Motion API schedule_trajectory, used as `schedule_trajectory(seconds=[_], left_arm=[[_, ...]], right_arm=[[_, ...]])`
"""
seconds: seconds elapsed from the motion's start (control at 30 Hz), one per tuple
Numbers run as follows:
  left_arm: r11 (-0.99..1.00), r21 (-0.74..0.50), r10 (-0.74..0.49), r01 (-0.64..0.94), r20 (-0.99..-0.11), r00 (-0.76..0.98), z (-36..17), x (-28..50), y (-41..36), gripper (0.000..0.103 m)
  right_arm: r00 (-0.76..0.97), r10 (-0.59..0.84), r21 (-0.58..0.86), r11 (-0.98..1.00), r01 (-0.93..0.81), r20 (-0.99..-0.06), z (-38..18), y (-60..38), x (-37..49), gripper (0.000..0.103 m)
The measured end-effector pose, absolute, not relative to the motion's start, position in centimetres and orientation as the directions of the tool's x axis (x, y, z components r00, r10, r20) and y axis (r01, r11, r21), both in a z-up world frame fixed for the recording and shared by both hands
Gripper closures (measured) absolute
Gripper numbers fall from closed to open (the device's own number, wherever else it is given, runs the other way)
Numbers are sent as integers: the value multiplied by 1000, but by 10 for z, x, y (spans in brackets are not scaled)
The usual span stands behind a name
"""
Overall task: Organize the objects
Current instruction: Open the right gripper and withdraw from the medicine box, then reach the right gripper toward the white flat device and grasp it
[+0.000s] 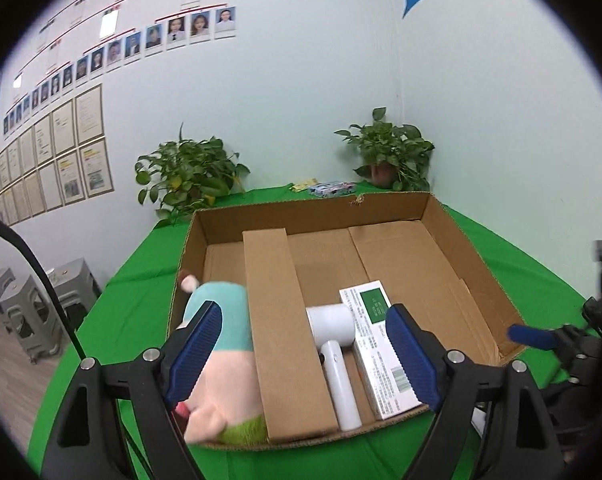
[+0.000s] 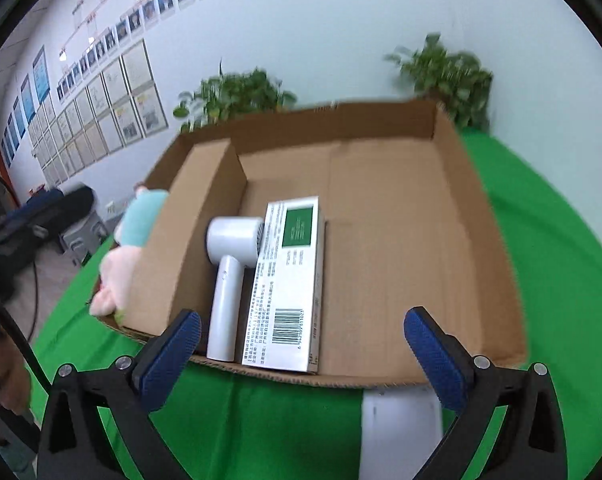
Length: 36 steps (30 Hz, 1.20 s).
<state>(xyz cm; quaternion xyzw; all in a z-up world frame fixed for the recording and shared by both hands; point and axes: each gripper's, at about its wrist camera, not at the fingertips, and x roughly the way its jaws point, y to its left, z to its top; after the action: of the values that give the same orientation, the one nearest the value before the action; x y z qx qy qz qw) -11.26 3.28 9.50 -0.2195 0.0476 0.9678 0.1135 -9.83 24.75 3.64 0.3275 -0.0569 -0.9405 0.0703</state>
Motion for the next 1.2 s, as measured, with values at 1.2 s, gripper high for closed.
schedule_trajectory(seconds=[1.2], left_arm=[[-941,-80,309,-329,-604,-735,42,-98,68,20]], right_arm=[[-711,-162,104,-987,125,-684,-3,277,-23,0]])
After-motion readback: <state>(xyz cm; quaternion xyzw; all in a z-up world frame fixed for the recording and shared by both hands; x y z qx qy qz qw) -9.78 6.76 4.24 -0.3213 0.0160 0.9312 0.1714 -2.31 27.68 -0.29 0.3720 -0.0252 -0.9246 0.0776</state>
